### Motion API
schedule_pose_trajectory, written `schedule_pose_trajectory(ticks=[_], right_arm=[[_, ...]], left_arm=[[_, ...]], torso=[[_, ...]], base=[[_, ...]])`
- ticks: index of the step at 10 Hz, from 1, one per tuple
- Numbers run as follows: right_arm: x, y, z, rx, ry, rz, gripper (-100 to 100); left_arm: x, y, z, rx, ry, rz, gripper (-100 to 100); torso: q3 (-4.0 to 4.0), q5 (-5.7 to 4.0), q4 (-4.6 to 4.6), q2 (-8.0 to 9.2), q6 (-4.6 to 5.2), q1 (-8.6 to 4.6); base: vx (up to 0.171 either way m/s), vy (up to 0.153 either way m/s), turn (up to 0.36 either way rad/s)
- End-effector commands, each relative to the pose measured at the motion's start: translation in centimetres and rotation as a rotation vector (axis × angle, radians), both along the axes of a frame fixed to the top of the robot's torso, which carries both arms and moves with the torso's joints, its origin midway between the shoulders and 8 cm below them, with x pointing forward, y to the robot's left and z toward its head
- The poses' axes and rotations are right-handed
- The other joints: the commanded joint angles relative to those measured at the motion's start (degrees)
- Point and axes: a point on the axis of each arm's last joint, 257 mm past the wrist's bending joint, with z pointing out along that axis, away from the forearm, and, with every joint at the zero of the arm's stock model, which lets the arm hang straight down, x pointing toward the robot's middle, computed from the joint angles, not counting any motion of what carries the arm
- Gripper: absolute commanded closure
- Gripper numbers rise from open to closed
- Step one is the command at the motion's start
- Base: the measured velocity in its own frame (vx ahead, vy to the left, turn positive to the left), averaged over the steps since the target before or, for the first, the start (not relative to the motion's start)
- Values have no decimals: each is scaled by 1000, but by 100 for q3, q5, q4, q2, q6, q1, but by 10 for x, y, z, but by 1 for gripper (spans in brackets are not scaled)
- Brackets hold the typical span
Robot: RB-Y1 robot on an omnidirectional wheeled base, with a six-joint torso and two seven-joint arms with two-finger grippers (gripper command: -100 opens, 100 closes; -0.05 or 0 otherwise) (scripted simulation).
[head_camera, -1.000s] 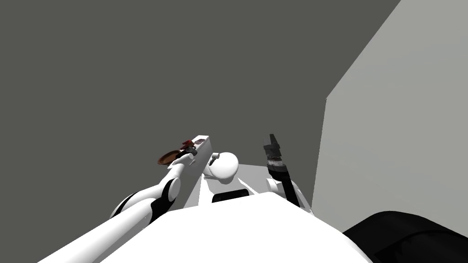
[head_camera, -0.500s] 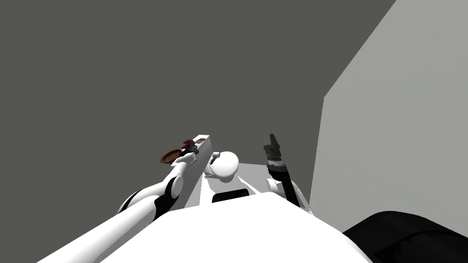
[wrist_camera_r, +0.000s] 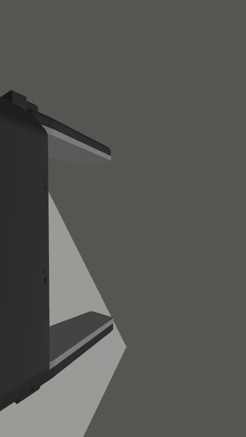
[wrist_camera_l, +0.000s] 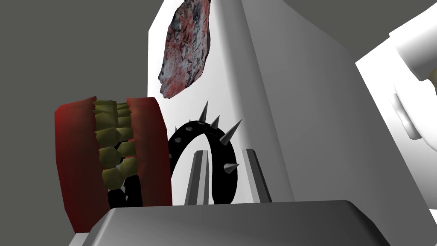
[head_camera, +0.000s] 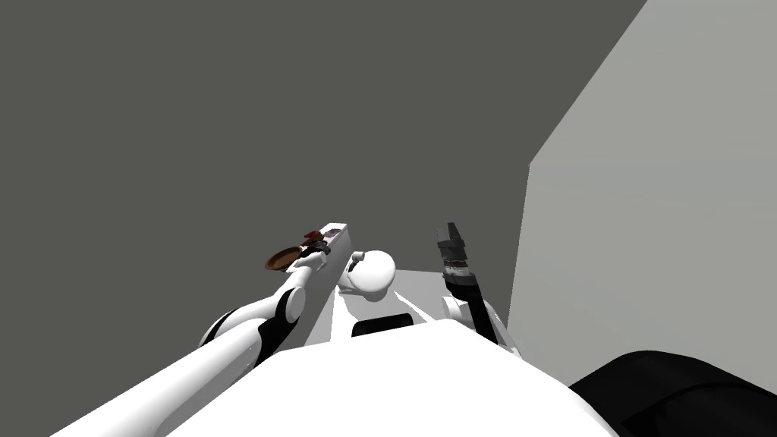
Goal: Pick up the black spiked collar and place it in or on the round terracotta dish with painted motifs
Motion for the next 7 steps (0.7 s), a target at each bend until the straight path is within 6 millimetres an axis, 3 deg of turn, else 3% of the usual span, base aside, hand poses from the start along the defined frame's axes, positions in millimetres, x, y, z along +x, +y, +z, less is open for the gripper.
schedule_pose_trajectory(ticks=[1,2,6,7], right_arm=[[0,0,0,0,0,0,0],[0,0,0,0,0,0,0],[0,0,0,0,0,0,0],[0,0,0,0,0,0,0]], left_arm=[[5,-1,11,4,-15,-5,100],[5,-1,11,4,-15,-5,100],[38,3,75,30,-79,-8,100],[38,3,75,30,-79,-8,100]], torso=[[0,0,0,0,0,0],[9,-6,5,11,0,-20],[43,-26,27,61,15,-67],[47,-28,28,68,11,-68]], base=[[-92,-73,-144],[-43,-39,-37],[-153,-91,-197],[-108,-62,-66]])
